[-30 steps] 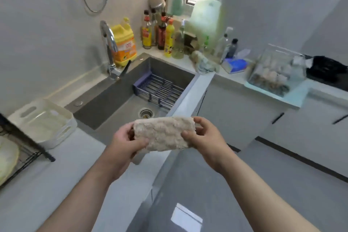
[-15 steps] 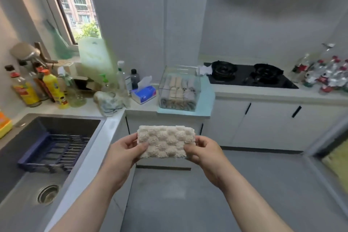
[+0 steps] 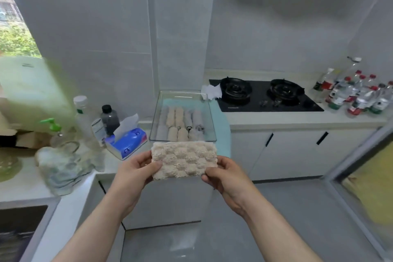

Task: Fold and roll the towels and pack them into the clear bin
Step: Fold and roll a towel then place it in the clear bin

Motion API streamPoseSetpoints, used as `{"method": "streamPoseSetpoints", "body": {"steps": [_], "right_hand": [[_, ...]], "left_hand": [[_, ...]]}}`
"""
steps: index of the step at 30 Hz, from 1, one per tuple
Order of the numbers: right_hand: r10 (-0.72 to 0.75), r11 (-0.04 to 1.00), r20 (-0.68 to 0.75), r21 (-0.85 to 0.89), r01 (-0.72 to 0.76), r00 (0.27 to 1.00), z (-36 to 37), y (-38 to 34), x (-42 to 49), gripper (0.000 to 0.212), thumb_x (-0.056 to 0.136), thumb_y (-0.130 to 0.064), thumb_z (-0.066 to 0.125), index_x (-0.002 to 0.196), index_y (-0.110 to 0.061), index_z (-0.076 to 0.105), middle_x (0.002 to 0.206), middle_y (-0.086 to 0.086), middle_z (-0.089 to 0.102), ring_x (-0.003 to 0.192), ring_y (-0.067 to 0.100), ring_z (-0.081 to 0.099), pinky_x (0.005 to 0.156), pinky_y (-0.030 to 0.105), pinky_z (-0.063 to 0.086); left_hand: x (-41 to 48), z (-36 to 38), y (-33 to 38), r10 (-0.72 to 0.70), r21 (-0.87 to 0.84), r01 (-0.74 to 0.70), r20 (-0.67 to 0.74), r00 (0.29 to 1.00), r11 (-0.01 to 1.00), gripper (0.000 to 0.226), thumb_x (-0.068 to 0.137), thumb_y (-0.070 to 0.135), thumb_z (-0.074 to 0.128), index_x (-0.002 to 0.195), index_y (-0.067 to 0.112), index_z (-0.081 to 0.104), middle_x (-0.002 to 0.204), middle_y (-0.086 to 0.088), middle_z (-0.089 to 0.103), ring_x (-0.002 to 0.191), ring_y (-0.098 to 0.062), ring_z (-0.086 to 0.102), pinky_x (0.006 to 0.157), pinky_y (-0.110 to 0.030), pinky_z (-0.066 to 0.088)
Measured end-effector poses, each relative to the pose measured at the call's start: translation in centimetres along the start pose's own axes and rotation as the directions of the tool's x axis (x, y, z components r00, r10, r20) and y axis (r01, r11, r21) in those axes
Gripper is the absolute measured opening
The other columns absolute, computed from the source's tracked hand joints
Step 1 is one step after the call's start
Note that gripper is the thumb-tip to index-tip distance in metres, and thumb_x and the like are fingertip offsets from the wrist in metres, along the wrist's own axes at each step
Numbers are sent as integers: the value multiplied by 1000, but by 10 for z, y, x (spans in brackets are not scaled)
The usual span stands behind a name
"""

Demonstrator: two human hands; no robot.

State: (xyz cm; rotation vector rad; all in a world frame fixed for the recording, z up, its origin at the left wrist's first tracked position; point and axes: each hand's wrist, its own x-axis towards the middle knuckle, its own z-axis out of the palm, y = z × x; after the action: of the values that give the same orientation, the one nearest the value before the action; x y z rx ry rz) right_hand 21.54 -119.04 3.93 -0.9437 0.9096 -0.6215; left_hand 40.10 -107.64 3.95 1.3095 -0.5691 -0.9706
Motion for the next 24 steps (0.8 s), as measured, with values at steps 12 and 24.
{"method": "streamPoseSetpoints", "body": {"steps": [12, 24], "right_hand": [[70, 914, -141, 406, -7, 988, 22, -67, 138, 13, 88, 14, 51, 83, 7, 60, 87, 16, 64, 84, 20, 62, 68, 23, 60], [226, 889, -165, 437, -134, 960, -11, -119, 303, 8, 78, -12, 61, 71, -14, 59, 64, 6, 59, 62, 23, 59, 68, 38, 48]], "left_hand": [[173, 15, 27, -31, 23, 30, 74, 997, 999, 33, 79, -9, 69, 105, 11, 64, 98, -6, 74, 88, -17, 70, 65, -20, 55], [272, 103, -26, 134, 539, -328, 366, 921, 776, 23, 70, 24, 71, 72, 25, 49, 76, 10, 55, 67, -4, 53, 65, -20, 46]]}}
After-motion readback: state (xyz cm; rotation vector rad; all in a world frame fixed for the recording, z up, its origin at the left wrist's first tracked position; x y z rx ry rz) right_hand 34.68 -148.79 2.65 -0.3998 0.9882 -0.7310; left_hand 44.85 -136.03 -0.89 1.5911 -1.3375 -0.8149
